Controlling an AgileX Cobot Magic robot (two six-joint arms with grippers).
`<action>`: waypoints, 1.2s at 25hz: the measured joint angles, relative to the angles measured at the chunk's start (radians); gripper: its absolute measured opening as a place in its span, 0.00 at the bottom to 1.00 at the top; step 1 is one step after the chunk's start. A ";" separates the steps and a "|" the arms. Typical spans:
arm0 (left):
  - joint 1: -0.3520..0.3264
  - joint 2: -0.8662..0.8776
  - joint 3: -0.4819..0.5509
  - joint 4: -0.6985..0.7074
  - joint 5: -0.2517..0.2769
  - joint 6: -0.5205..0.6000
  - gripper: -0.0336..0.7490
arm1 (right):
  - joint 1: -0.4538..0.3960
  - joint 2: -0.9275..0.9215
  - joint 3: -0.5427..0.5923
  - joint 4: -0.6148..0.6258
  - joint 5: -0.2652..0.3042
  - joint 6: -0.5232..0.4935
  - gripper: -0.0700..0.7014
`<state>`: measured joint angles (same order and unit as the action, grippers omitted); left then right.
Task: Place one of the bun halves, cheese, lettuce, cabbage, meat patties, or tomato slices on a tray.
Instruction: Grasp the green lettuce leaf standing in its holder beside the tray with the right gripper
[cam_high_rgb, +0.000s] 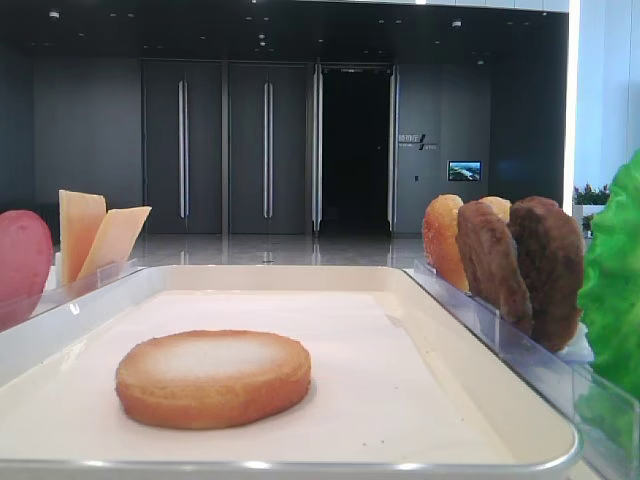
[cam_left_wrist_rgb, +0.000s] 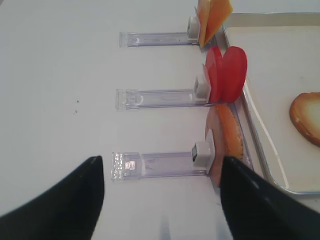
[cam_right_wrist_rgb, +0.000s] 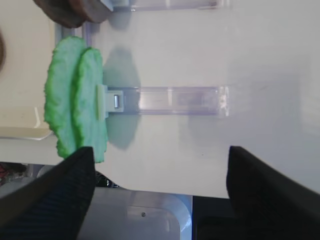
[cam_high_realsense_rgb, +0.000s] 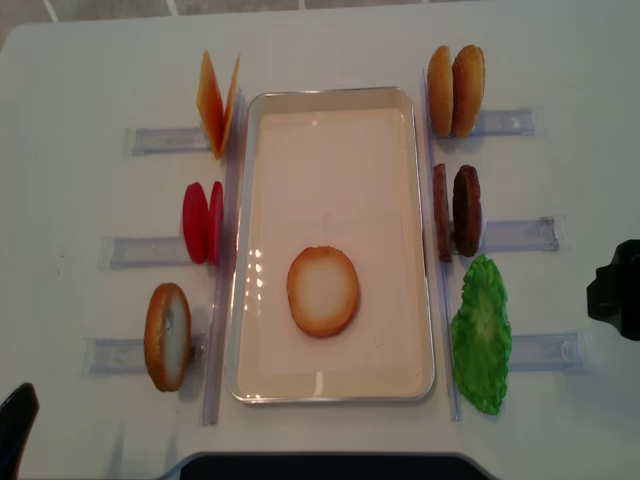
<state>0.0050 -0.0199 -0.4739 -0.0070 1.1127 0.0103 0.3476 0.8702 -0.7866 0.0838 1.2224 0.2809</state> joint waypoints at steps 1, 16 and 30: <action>0.000 0.000 0.000 0.000 0.000 0.000 0.74 | 0.031 0.000 0.000 -0.007 0.000 0.028 0.80; 0.000 0.000 0.000 0.000 0.000 0.000 0.74 | 0.451 0.184 -0.070 -0.166 0.000 0.322 0.80; 0.000 0.000 0.000 0.000 0.000 0.000 0.74 | 0.452 0.431 -0.189 -0.136 -0.049 0.263 0.80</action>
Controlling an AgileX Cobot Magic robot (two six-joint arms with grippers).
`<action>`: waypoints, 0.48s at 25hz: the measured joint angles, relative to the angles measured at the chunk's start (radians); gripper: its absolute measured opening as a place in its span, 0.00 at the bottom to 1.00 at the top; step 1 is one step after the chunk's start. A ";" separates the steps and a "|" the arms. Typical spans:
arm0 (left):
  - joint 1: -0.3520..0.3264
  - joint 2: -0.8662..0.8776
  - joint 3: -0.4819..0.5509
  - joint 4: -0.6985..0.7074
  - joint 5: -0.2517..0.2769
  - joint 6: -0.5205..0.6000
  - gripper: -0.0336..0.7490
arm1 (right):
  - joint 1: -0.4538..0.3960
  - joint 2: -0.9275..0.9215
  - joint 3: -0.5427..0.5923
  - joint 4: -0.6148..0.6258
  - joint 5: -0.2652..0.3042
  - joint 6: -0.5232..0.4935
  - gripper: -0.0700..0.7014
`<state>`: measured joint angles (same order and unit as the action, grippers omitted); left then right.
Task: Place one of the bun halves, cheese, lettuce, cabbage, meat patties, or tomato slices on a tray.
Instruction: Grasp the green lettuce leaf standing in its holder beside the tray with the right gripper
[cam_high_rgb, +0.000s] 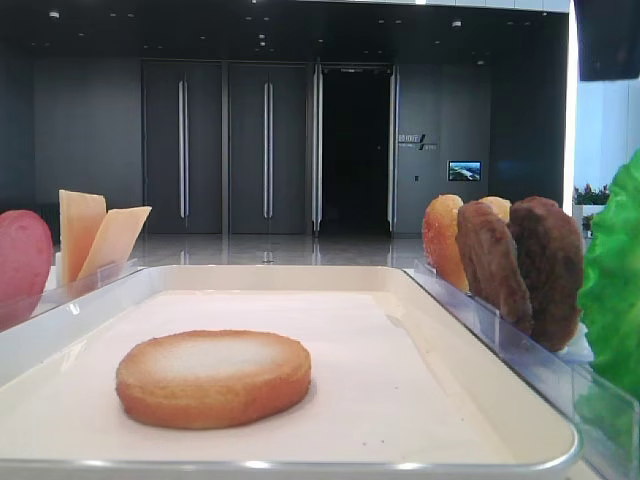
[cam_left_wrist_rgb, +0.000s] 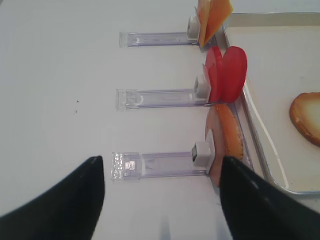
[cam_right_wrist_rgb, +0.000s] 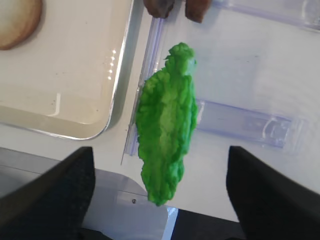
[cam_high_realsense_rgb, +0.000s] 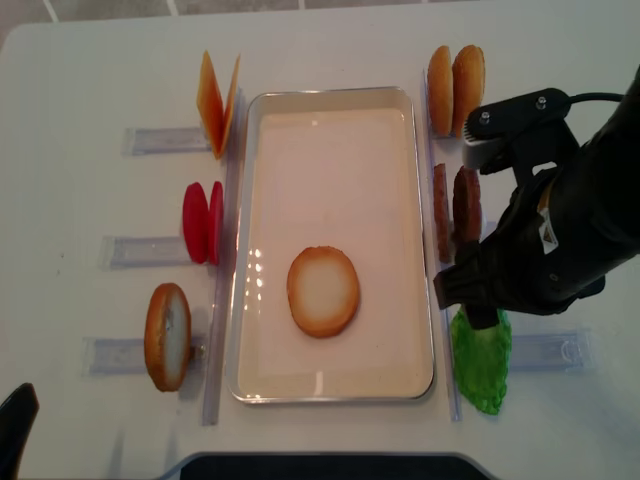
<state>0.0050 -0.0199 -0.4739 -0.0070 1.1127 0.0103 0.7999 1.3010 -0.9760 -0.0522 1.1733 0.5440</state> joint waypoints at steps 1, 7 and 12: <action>0.000 0.000 0.000 0.000 0.000 0.000 0.74 | 0.000 0.011 0.000 0.001 0.000 -0.009 0.80; 0.000 0.000 0.000 0.000 0.000 0.000 0.74 | 0.000 0.021 0.000 0.001 -0.002 -0.032 0.80; 0.000 0.000 0.000 0.000 0.000 0.000 0.74 | 0.000 0.029 0.000 0.001 -0.007 -0.044 0.80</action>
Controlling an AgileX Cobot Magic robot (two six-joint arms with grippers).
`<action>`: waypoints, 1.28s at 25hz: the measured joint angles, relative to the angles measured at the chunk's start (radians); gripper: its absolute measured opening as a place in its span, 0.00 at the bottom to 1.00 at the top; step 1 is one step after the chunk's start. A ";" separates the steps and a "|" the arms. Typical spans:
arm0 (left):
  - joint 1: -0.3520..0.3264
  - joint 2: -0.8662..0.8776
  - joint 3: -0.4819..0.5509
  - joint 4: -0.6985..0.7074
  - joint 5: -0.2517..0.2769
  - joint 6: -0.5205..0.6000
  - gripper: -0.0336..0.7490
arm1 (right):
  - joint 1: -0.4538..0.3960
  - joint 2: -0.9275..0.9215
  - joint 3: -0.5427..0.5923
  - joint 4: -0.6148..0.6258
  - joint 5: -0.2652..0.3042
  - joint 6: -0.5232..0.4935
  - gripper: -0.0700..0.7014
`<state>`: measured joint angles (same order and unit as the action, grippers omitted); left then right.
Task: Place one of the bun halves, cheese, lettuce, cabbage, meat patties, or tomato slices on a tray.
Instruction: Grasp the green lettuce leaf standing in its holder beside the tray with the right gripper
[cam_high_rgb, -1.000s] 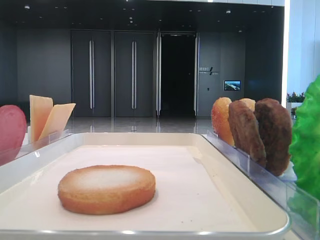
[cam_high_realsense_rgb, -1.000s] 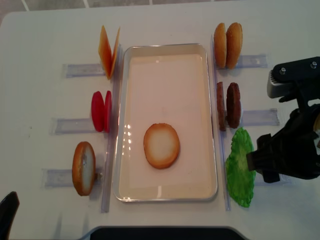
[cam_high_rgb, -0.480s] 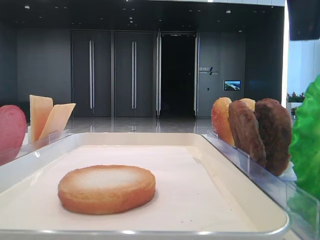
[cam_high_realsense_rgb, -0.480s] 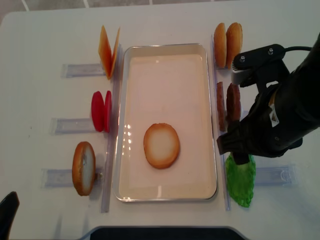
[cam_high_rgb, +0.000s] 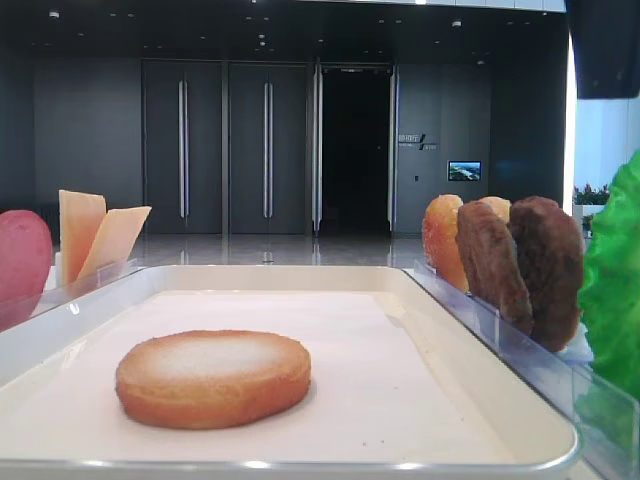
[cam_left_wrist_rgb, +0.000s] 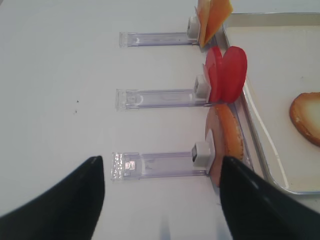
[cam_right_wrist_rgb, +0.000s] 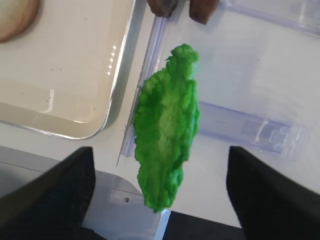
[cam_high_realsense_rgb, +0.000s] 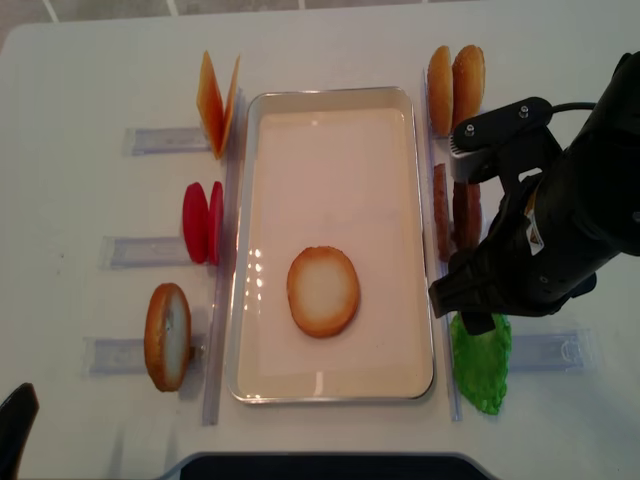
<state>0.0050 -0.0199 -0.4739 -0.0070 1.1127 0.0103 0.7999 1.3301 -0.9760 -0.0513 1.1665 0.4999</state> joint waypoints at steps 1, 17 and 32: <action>0.000 0.000 0.000 0.000 0.000 0.000 0.74 | 0.000 0.008 0.000 0.000 0.000 -0.001 0.80; 0.000 0.000 0.000 0.000 0.000 0.000 0.74 | 0.000 0.052 0.000 -0.009 -0.030 -0.021 0.66; 0.000 0.000 0.000 0.000 0.000 0.000 0.73 | -0.005 0.079 0.000 -0.040 -0.009 -0.037 0.38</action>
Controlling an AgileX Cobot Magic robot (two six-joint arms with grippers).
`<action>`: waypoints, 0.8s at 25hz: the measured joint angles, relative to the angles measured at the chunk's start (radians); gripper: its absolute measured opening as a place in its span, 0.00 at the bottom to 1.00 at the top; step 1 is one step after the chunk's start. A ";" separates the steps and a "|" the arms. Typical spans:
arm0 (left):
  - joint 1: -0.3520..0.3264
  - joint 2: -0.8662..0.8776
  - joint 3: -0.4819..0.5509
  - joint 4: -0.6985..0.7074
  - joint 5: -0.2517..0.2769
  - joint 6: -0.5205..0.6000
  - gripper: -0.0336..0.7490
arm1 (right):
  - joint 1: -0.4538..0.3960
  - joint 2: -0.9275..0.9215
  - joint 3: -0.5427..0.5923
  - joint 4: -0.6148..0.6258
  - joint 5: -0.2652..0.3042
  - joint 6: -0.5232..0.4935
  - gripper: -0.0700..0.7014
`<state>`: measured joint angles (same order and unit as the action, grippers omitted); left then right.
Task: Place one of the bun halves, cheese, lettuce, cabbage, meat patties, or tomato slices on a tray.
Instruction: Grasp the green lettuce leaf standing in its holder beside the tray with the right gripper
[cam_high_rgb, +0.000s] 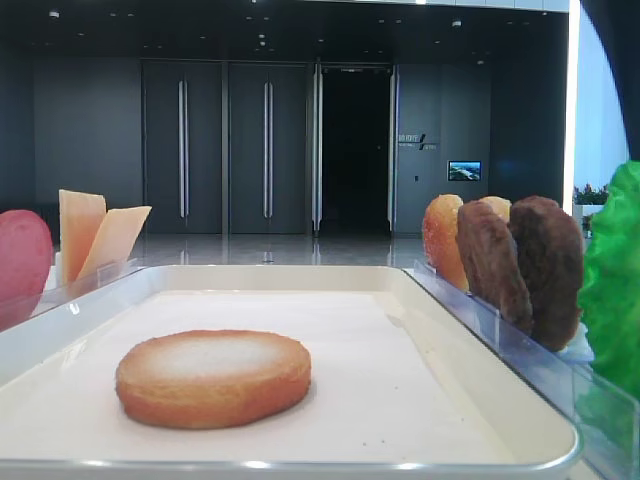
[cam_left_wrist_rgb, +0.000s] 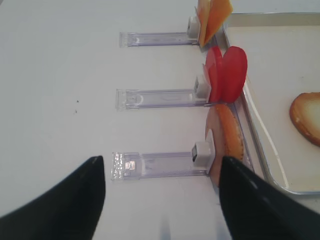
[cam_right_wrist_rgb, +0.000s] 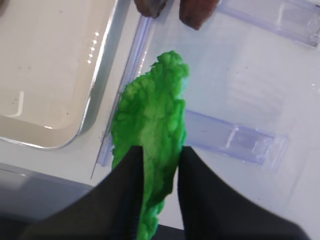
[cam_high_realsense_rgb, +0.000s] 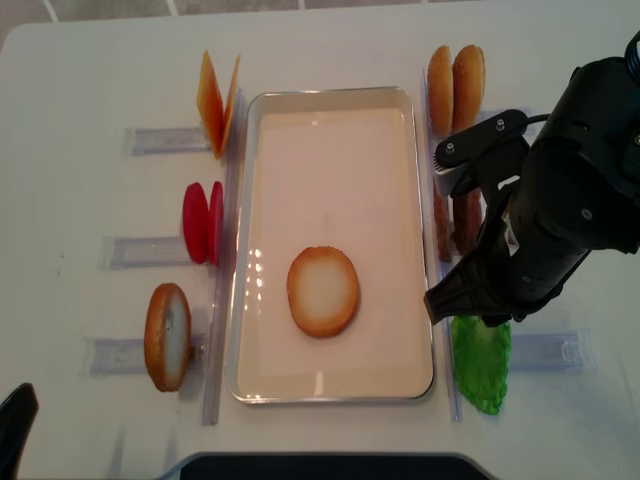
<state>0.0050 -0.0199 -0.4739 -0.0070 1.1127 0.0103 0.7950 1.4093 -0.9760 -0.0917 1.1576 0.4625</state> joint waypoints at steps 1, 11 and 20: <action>0.000 0.000 0.000 0.000 0.000 0.000 0.73 | 0.000 0.000 0.000 -0.011 0.000 0.000 0.35; 0.000 0.000 0.000 0.000 0.000 0.000 0.73 | 0.000 0.000 0.000 -0.041 0.001 -0.001 0.14; 0.000 0.000 0.000 0.000 0.000 0.000 0.73 | 0.000 0.000 -0.010 -0.022 0.024 -0.026 0.14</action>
<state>0.0050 -0.0199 -0.4739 -0.0070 1.1127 0.0103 0.7950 1.4093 -0.9864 -0.1138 1.1817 0.4364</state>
